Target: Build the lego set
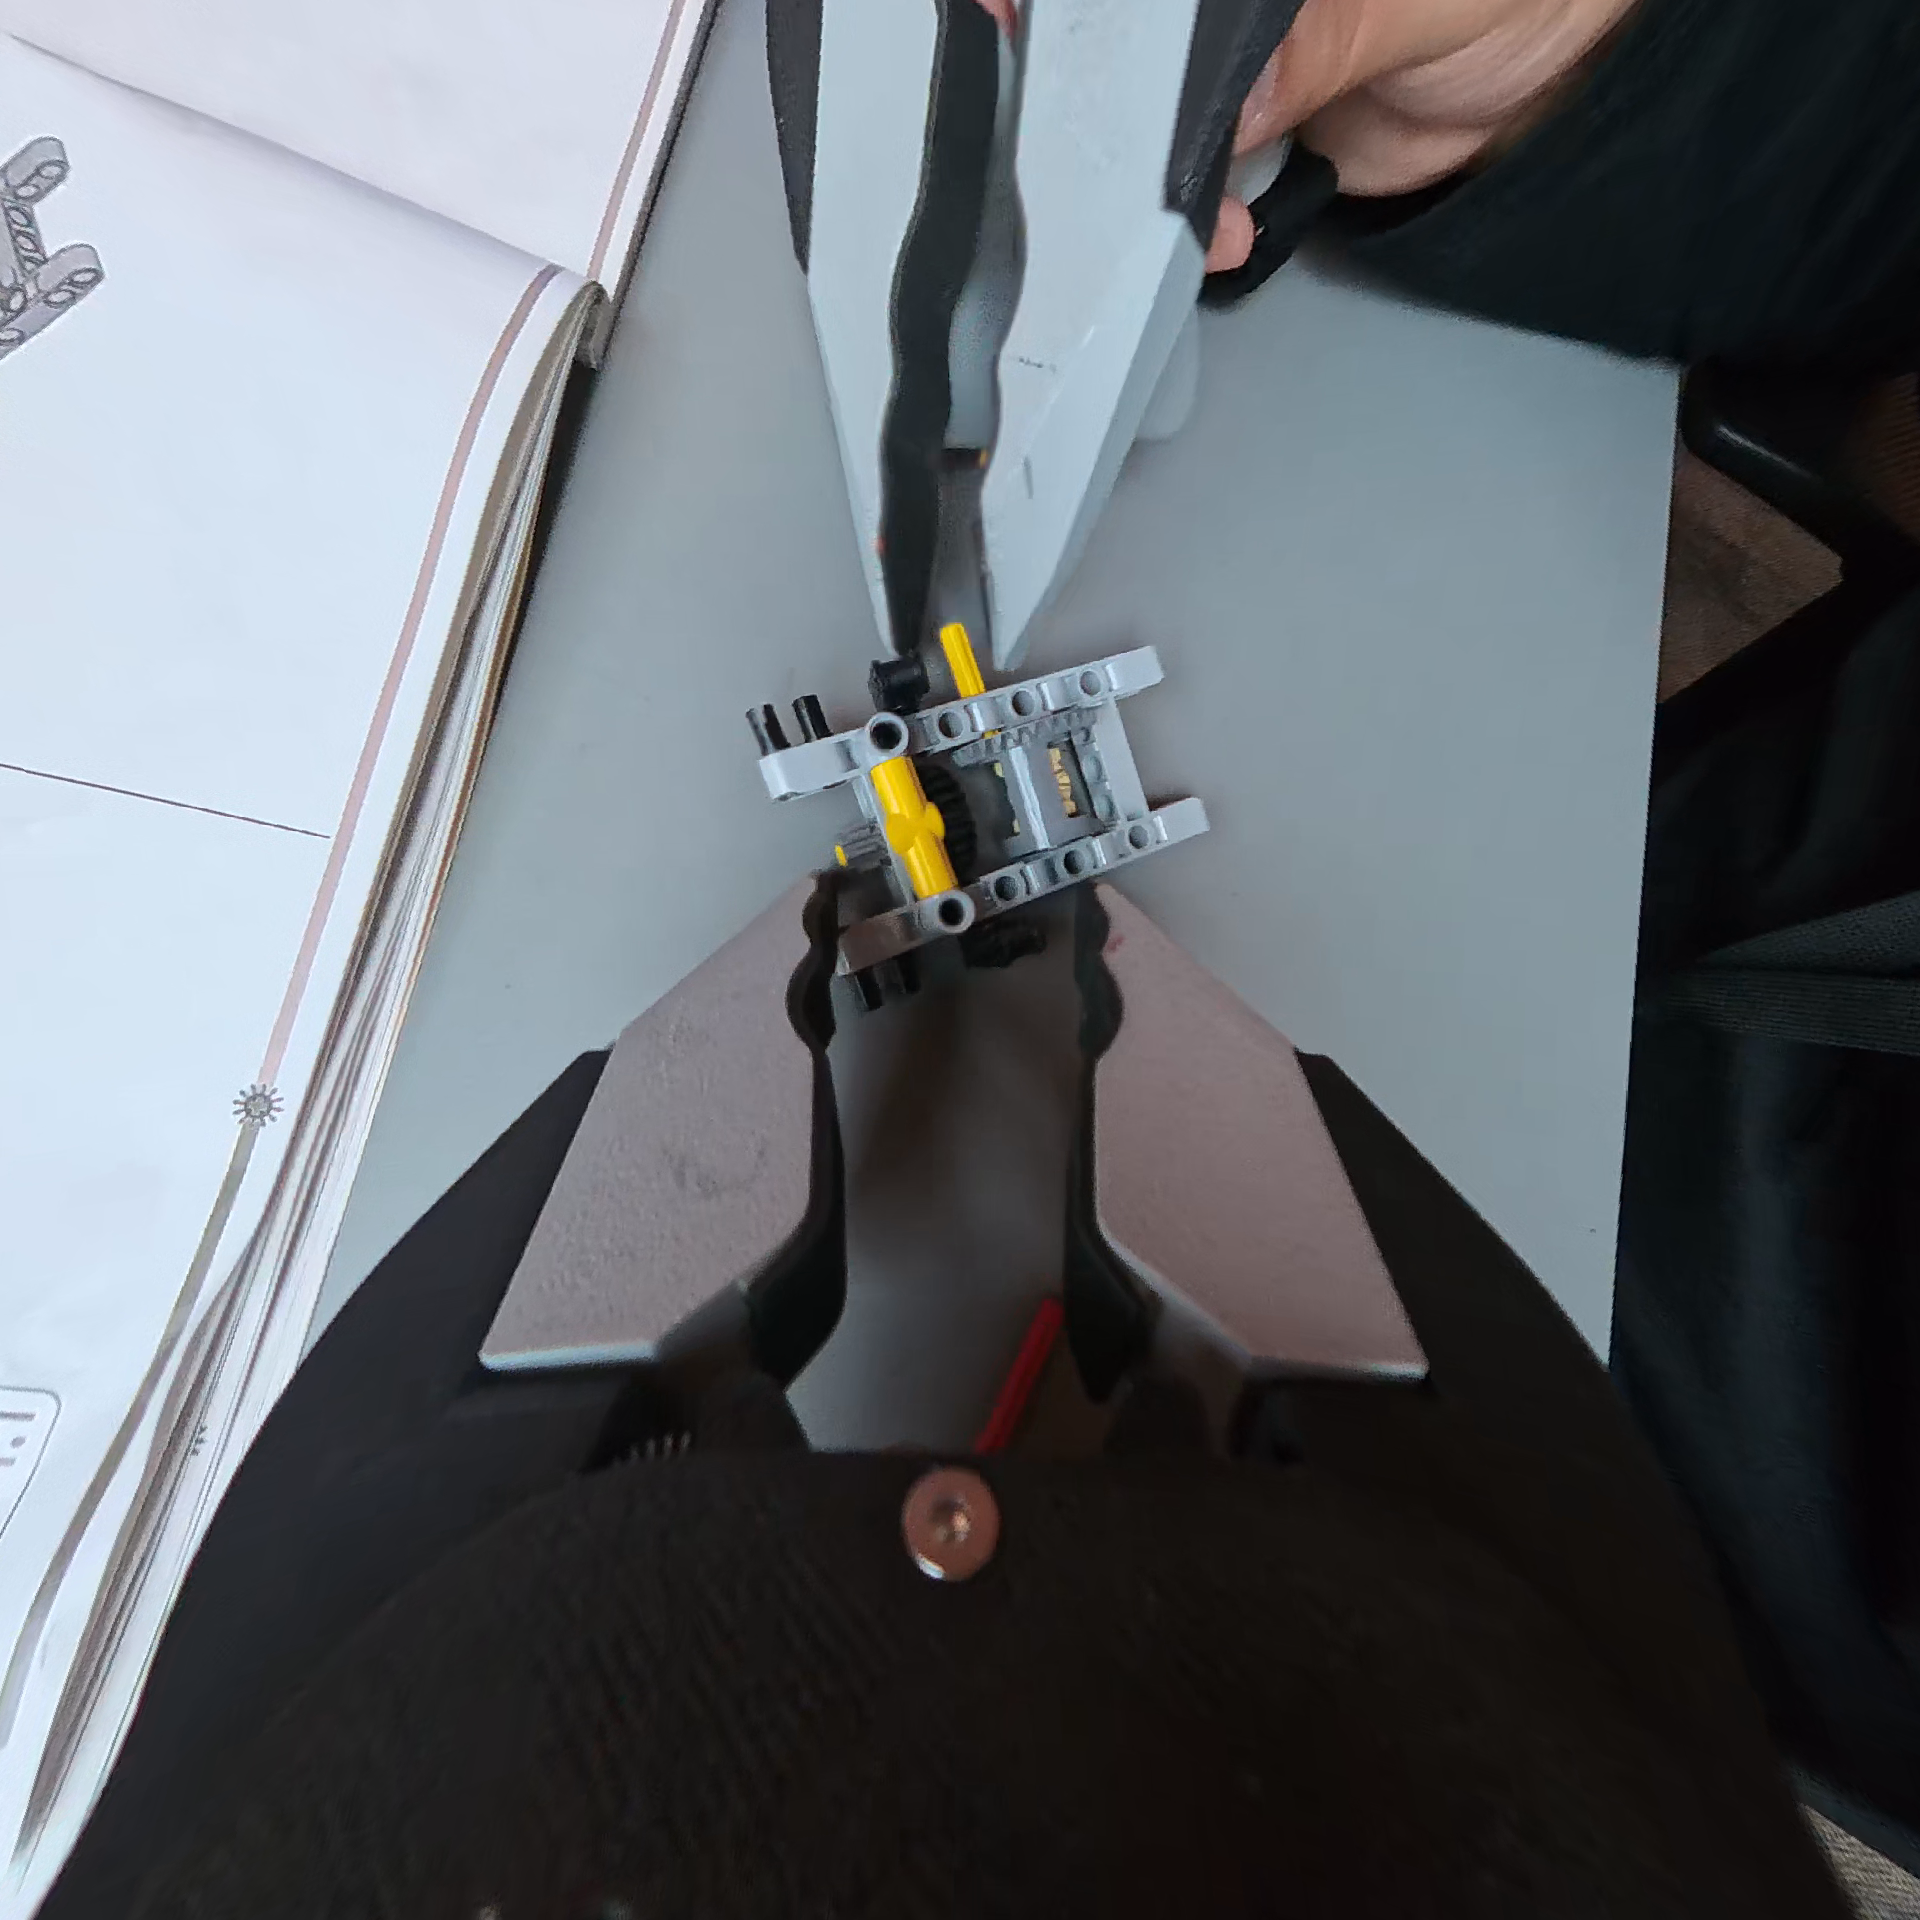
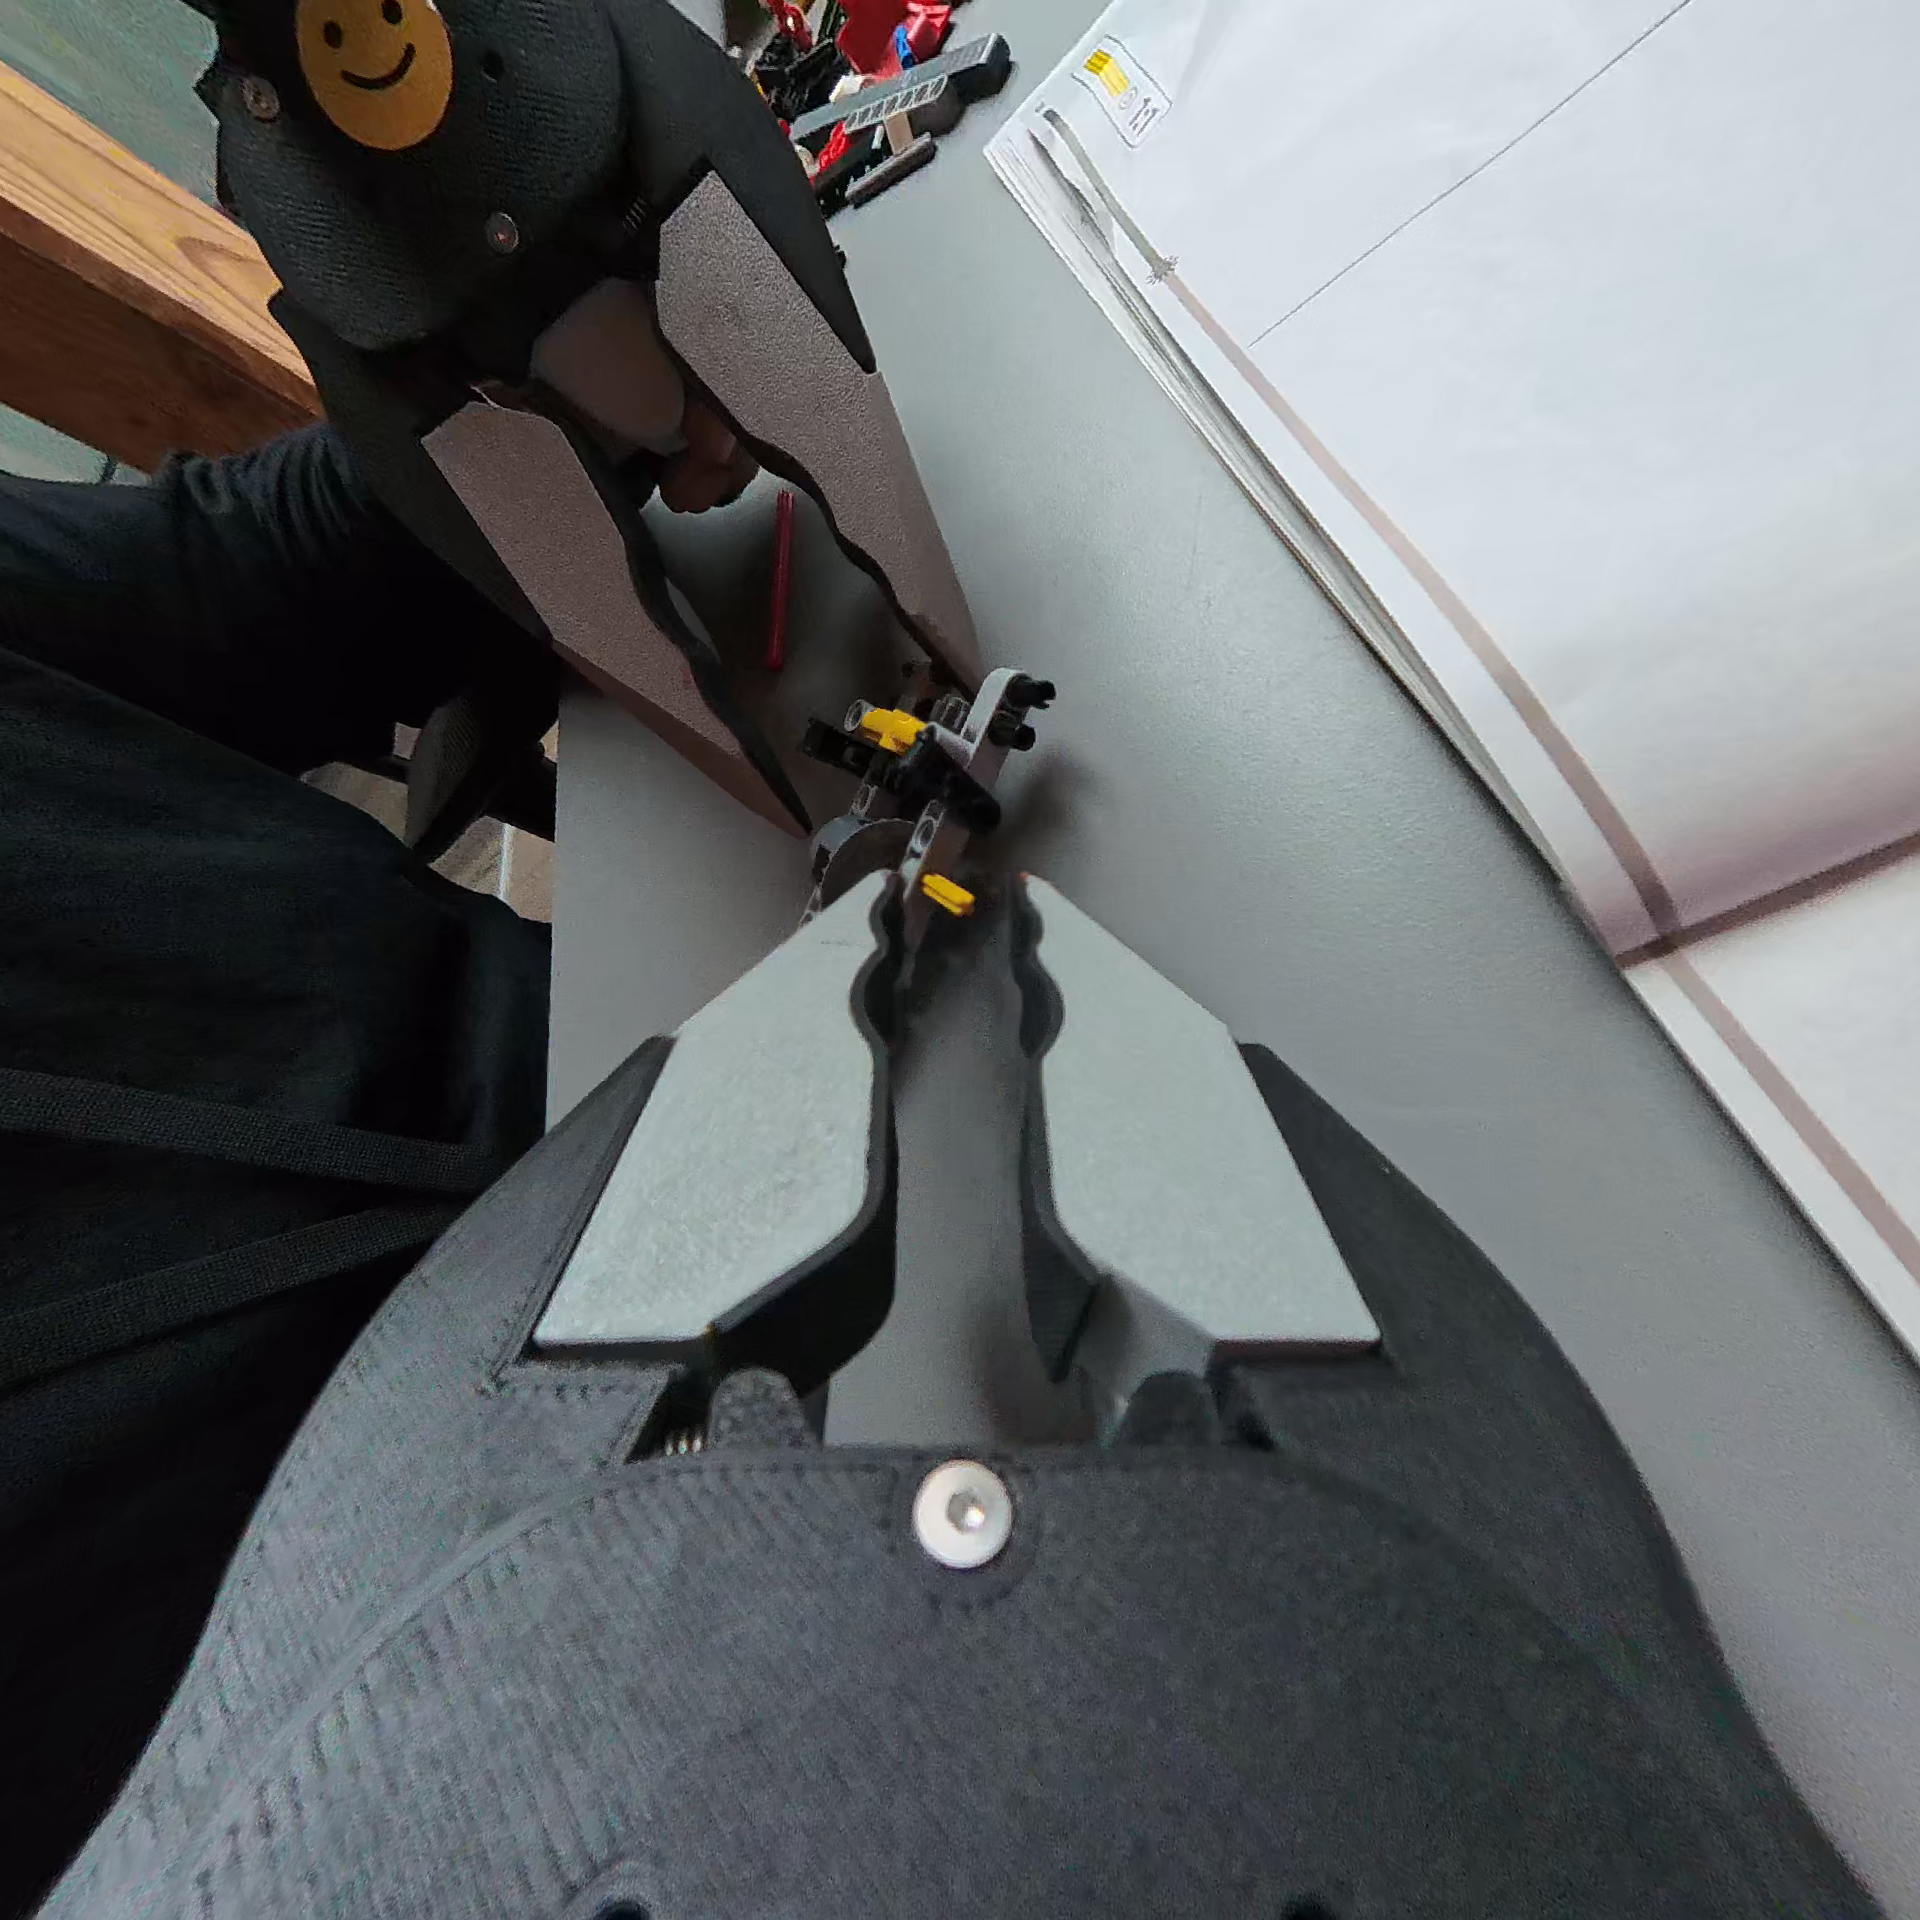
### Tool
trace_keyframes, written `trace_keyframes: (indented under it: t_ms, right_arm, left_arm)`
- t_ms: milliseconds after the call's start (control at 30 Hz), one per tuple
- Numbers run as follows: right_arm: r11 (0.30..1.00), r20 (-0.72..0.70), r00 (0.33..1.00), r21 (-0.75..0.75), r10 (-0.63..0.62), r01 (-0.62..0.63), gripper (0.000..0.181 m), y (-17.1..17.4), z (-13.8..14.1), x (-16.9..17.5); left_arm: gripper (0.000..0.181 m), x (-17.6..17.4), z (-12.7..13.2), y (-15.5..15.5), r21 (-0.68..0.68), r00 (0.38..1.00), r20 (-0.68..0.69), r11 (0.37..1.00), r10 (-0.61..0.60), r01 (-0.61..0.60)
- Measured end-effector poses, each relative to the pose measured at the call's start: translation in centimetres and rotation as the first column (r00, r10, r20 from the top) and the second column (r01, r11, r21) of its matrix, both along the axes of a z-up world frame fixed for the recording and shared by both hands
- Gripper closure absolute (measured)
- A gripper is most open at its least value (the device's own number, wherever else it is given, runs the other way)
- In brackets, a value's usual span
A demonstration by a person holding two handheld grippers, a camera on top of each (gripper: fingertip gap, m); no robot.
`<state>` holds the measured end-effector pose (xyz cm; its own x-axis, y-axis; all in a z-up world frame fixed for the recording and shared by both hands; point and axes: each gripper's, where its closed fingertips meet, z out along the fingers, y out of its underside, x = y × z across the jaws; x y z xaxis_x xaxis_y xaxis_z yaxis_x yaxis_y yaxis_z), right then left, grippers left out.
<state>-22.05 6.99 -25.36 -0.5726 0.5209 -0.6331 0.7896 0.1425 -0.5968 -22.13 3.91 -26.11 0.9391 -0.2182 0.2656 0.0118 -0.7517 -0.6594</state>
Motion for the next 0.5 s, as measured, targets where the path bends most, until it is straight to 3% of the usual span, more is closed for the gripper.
trace_keyframes:
  t_ms: [167, 267, 500]
  right_arm:
    - [1.0, -0.054, 0.998, 0.025, -0.015, 0.017, 0.157, 0.8, 0.5, -0.1]
    - [0.999, -0.158, 0.987, 0.046, 0.027, -0.02, 0.156, 0.5, 1.9, 0.8]
    - [0.939, -0.368, 0.919, 0.343, 0.138, -0.003, 0.177, -1.2, 1.1, 2.0]
  left_arm:
    - [0.135, 0.0, 0.0, 0.0, -0.005, 1.0, -0.014, 1.0, 0.0, 0.0]
    - [0.134, -0.1, 0.0, -0.1, -0.007, 0.999, -0.031, 1.0, -0.007, 0.007]
    - [0.129, 0.0, 0.2, -0.6, 0.001, 0.998, 0.019, 0.998, -0.064, 0.064]
